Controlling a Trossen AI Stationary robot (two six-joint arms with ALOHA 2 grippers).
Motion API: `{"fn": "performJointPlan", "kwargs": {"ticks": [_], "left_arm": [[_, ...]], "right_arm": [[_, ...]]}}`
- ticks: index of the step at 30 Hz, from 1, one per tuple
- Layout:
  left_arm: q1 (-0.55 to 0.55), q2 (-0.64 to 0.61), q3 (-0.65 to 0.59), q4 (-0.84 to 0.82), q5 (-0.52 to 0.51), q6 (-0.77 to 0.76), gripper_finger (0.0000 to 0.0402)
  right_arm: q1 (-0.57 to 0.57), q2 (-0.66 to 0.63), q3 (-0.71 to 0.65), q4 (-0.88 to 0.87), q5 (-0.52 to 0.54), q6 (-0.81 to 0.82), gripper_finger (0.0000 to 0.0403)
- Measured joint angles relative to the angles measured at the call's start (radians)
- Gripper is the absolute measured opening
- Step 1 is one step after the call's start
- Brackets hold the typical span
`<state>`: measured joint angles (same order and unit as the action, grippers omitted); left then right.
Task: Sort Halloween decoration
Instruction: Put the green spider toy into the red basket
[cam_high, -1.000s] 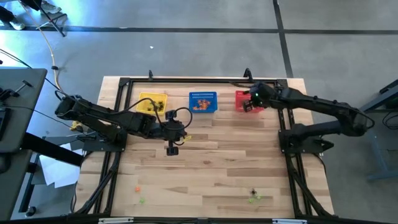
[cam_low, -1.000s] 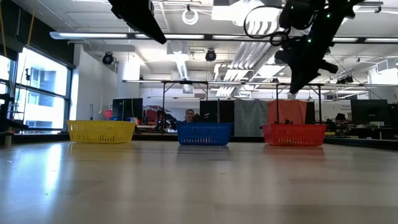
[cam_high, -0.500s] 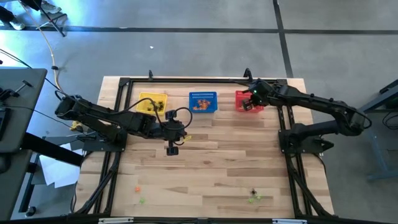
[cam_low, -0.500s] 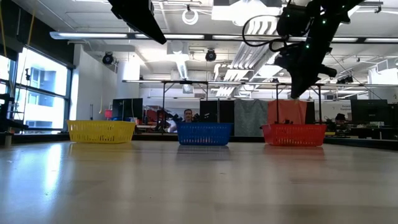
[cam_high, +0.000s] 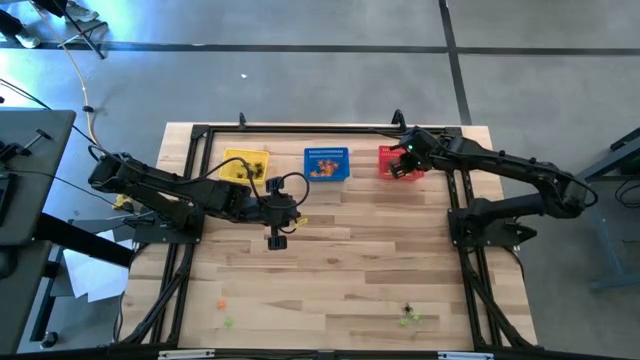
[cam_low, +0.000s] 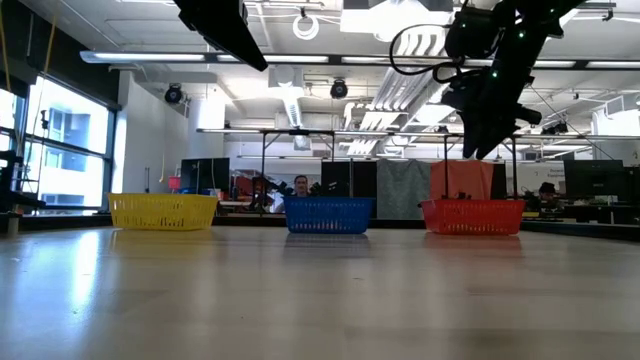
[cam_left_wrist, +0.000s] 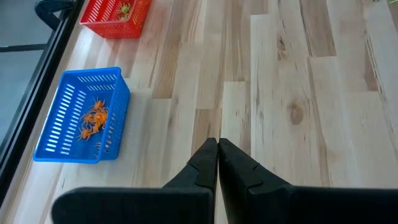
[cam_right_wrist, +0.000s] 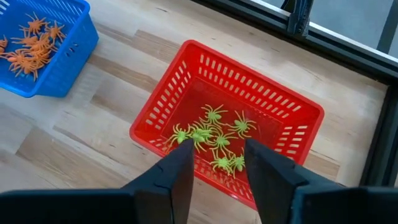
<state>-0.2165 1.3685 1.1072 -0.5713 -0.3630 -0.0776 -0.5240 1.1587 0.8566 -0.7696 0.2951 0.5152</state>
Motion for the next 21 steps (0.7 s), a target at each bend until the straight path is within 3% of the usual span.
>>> {"fn": "performJointPlan", "kwargs": {"ticks": [7, 12, 16, 21], "left_arm": [[0.000, 0.000, 0.000, 0.000, 0.000, -0.001, 0.0000], [0.000, 0.000, 0.000, -0.001, 0.000, -0.001, 0.0000], [0.000, 0.000, 0.000, -0.007, 0.001, -0.001, 0.0000], [0.000, 0.000, 0.000, -0.006, 0.000, 0.000, 0.0000]], "right_arm": [[0.000, -0.002, 0.000, -0.010, -0.027, 0.001, 0.0139], [0.043, -0.009, 0.000, -0.073, -0.220, 0.089, 0.0139], [0.206, -0.009, 0.000, -0.138, -0.312, 0.235, 0.0139], [0.536, -0.009, 0.000, -0.137, -0.329, 0.533, 0.0139]]}}
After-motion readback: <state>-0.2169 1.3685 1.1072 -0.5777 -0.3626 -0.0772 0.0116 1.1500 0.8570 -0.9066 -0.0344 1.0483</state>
